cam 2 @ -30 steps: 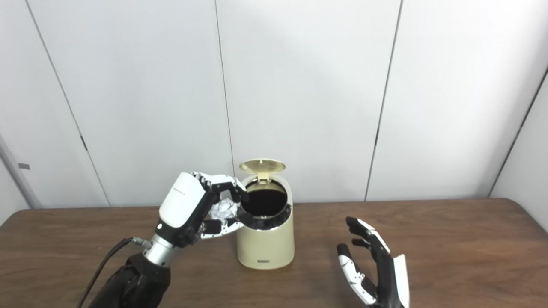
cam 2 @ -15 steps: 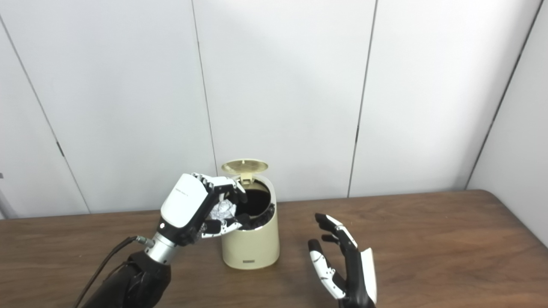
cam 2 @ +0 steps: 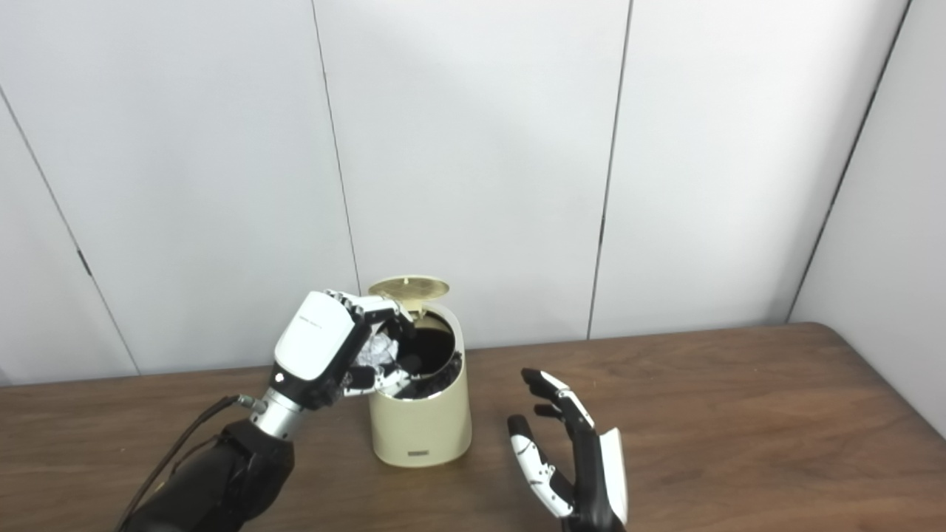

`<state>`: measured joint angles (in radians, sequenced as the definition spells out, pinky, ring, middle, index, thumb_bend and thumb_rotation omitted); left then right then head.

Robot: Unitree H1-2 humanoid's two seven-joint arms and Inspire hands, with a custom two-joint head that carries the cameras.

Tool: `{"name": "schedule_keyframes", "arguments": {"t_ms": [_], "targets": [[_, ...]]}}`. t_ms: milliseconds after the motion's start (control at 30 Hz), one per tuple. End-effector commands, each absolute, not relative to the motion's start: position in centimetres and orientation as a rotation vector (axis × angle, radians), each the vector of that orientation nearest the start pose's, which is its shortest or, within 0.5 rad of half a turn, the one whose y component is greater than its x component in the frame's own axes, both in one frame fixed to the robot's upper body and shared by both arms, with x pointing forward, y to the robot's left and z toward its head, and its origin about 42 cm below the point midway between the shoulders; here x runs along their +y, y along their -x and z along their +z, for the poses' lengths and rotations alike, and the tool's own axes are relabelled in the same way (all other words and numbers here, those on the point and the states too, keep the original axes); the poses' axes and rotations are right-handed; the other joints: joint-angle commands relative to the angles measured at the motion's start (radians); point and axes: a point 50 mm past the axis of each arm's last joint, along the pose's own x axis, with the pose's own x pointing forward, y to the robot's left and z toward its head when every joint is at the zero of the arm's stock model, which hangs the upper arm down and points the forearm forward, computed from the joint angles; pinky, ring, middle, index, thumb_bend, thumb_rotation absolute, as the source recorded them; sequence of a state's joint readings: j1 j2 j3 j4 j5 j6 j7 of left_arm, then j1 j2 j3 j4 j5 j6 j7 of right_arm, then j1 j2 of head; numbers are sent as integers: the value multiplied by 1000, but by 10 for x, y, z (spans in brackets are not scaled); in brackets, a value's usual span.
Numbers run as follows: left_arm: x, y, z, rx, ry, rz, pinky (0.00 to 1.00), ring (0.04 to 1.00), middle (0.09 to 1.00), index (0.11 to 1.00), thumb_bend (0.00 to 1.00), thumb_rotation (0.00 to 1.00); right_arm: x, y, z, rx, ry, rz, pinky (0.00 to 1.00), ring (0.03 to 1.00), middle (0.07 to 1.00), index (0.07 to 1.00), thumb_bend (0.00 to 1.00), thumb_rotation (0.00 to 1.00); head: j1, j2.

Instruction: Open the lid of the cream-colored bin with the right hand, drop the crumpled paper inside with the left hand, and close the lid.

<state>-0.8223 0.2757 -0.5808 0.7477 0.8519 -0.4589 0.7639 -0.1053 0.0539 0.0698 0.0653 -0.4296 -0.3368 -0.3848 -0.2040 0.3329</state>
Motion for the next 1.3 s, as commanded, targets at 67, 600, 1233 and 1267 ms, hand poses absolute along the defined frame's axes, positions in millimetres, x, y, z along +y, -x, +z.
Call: {"name": "schedule_keyframes", "arguments": {"t_ms": [67, 600, 1233, 1267], "targets": [[148, -499, 250, -1094, -1043, -76, 98, 120, 445, 491, 519, 0, -163, -280, 99, -332, 296, -212, 682, 768, 777, 757, 186, 662, 2, 2], [131, -508, 252, -1046, -996, -96, 124, 152, 443, 496, 519, 0, -159, -278, 102, -333, 304, -219, 687, 770, 777, 754, 194, 687, -10, 18], [121, -504, 246, -994, -958, -167, 187, 222, 450, 500, 524, 0, -155, -279, 103, -323, 307, -217, 690, 773, 780, 755, 199, 702, -15, 23], [122, -504, 245, -987, -961, -174, 232, 275, 456, 500, 524, 0, -155, -279, 104, -324, 310, -217, 684, 769, 776, 752, 197, 693, -15, 23]]}}
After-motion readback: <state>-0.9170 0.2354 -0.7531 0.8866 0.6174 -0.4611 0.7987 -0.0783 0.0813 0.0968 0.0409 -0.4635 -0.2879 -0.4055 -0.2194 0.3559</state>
